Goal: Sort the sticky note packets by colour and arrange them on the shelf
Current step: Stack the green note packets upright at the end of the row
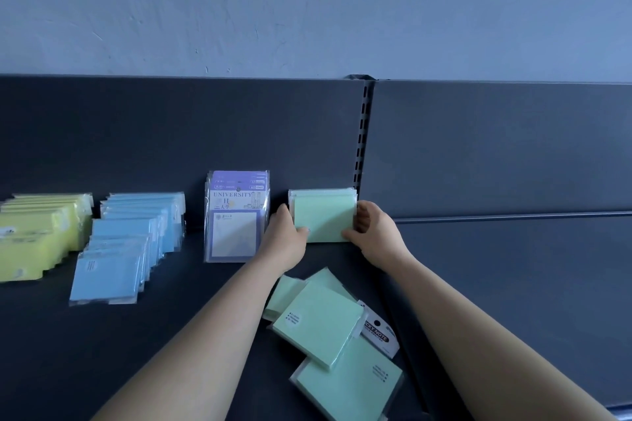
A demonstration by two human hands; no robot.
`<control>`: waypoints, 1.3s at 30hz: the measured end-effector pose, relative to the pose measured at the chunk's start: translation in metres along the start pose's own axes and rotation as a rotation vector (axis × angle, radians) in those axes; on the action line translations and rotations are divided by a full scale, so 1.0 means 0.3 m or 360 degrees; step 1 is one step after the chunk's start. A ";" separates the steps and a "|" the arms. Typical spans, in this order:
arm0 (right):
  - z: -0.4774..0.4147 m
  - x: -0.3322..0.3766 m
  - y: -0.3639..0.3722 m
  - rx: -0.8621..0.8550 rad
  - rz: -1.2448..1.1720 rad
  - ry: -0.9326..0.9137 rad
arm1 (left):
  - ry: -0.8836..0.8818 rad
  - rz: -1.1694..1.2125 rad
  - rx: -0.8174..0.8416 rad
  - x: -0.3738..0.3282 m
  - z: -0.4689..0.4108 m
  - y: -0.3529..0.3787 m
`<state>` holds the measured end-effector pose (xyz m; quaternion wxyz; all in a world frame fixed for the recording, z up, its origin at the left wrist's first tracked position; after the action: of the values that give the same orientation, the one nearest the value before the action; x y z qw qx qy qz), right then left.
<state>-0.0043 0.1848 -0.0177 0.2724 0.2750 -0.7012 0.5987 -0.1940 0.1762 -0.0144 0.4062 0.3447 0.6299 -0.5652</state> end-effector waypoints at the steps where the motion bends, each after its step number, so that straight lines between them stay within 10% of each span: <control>1: 0.003 0.000 -0.003 0.0001 0.0005 0.0006 | -0.0003 -0.0020 0.0013 -0.004 0.006 -0.001; 17: 0.311 0.071 -0.091 0.0475 0.0335 -0.0062 | 0.0035 -0.0477 0.0689 -0.035 0.365 -0.011; 27: 0.426 0.077 -0.069 0.0596 0.0537 -0.0057 | -0.0176 -0.0092 0.0445 0.090 0.438 -0.243; 39: 0.375 0.113 -0.024 0.0742 0.0862 0.0092 | 0.0140 -0.0880 0.0450 0.020 0.396 -0.187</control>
<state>-0.0287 0.0705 -0.0038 0.0535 0.1170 -0.5853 0.8006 -0.2321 0.0513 0.0006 0.1574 0.2375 0.6320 -0.7207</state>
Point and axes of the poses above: each hand's wrist, its own z-axis away from the middle knuckle, its own y-axis out of the palm, x = y × z, the point moved 8 cm from there along -z, towards the middle knuckle, and after that the axes turned 14 degrees about z, right-handed, at the moved point
